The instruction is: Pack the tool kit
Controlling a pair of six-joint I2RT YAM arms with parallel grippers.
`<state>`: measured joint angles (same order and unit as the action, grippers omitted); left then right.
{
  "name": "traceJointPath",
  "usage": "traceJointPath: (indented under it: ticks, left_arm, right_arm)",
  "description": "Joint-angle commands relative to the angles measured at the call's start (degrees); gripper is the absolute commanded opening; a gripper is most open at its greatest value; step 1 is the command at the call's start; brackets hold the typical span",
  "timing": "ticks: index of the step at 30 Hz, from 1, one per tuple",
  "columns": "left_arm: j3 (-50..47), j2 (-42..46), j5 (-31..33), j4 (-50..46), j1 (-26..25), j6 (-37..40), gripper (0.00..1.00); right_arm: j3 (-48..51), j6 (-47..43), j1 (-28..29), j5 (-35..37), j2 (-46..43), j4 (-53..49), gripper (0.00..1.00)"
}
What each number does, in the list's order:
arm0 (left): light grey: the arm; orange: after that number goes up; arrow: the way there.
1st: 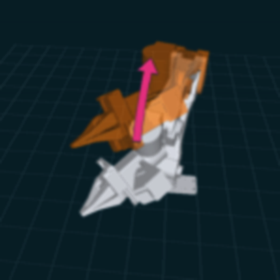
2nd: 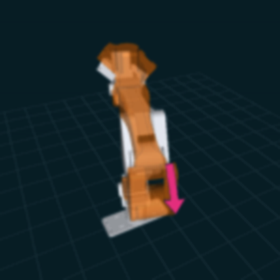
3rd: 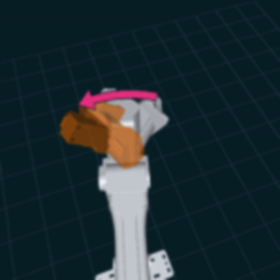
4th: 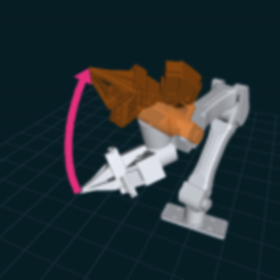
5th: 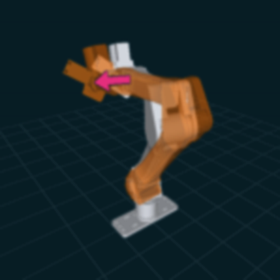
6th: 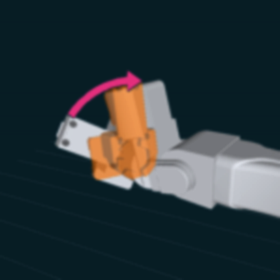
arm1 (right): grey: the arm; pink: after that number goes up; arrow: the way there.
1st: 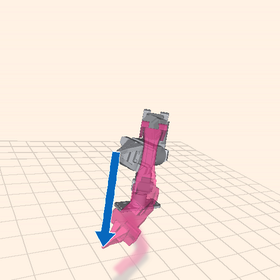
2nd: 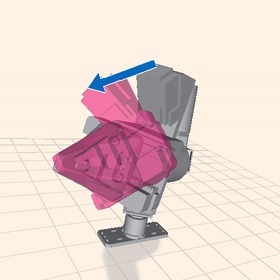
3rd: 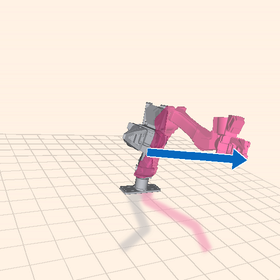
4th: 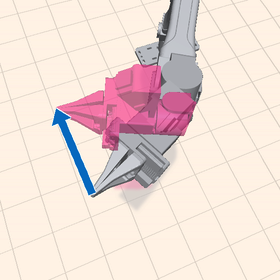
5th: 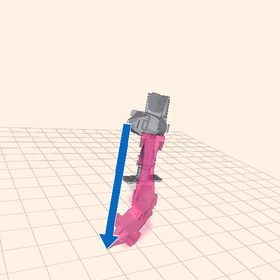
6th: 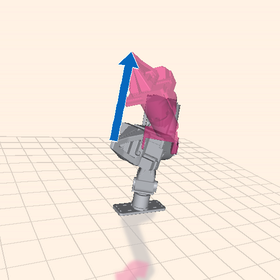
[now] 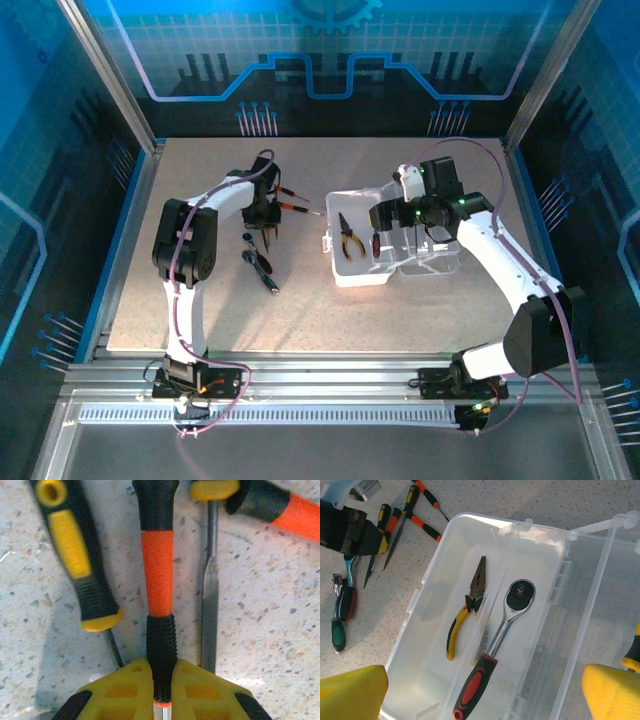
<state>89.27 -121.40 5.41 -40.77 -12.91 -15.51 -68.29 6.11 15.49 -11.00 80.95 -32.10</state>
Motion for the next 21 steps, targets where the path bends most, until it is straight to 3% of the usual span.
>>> traceJointPath:
  ticks: [1, 12, 21]
  left_arm:
    - [-0.9, 3.8, 0.8, -3.7, 0.2, -0.5, 0.05]
    - [-1.1, 11.9, -5.3, -1.2, 0.2, -0.5, 0.02]
    - [-4.7, 20.0, -23.5, 10.9, -3.1, -5.8, 0.00]
  right_arm:
    - [0.4, -0.7, 0.5, -0.9, -1.4, 0.0, 1.00]
    - [0.3, -0.4, 0.5, -1.4, -1.5, 0.0, 1.00]
    - [-0.9, 2.6, 3.0, -6.7, -0.1, 3.0, 1.00]
